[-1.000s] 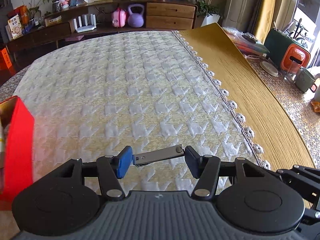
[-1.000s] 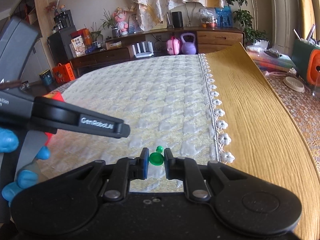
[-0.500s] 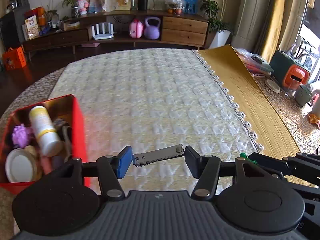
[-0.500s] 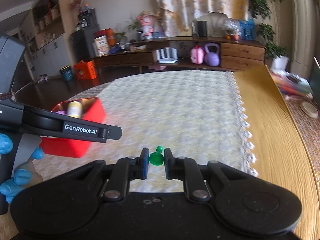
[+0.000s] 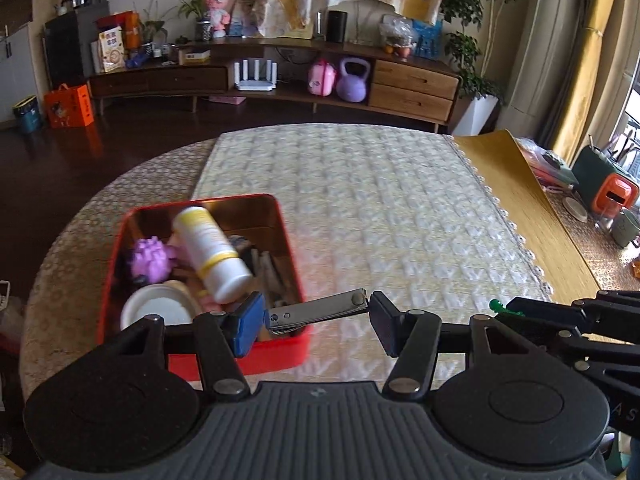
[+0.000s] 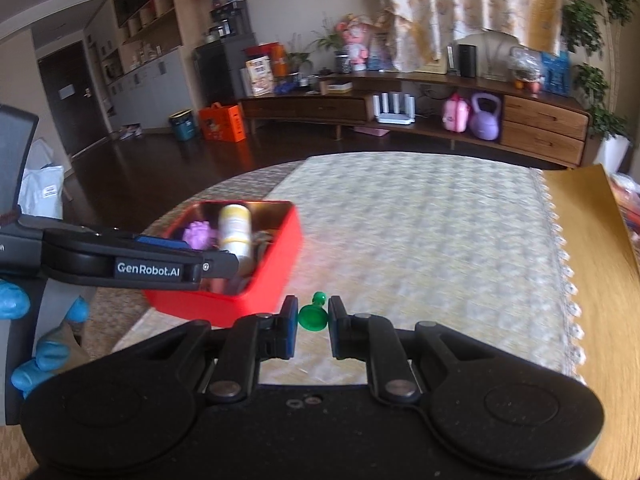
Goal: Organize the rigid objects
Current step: 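Carry the silver clip and green pushpin with both tools over the red tin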
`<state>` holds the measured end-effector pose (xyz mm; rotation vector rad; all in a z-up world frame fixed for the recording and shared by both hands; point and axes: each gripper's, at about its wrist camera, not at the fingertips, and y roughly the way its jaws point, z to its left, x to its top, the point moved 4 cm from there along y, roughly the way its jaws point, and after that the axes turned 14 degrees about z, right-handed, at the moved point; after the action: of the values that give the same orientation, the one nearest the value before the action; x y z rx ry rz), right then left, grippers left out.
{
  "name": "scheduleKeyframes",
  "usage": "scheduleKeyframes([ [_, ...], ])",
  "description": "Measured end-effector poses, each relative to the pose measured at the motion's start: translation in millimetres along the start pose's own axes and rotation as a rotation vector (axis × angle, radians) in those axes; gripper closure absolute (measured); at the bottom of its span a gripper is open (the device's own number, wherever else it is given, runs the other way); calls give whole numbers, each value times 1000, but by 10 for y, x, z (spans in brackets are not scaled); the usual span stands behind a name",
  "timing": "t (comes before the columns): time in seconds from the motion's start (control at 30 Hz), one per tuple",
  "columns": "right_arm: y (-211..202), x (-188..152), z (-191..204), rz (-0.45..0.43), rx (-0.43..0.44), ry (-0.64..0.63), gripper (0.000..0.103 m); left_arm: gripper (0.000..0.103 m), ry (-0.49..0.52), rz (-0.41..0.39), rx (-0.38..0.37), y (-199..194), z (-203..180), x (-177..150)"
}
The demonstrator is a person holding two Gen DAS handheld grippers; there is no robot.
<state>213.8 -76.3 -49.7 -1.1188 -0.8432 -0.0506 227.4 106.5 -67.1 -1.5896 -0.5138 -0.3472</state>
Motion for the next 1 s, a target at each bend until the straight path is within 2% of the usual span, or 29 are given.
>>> scheduleKeyframes([
  [0.33, 314, 283, 487, 18, 19, -85, 88, 46, -47, -25, 65, -79, 779, 82],
  [0.57, 563, 445, 690, 35, 25, -132, 88, 46, -66, -42, 121, 24, 1238, 250],
  [1.0, 1187, 597, 827, 133, 15, -166, 88, 46, -32, 23, 131, 574, 1399, 474],
])
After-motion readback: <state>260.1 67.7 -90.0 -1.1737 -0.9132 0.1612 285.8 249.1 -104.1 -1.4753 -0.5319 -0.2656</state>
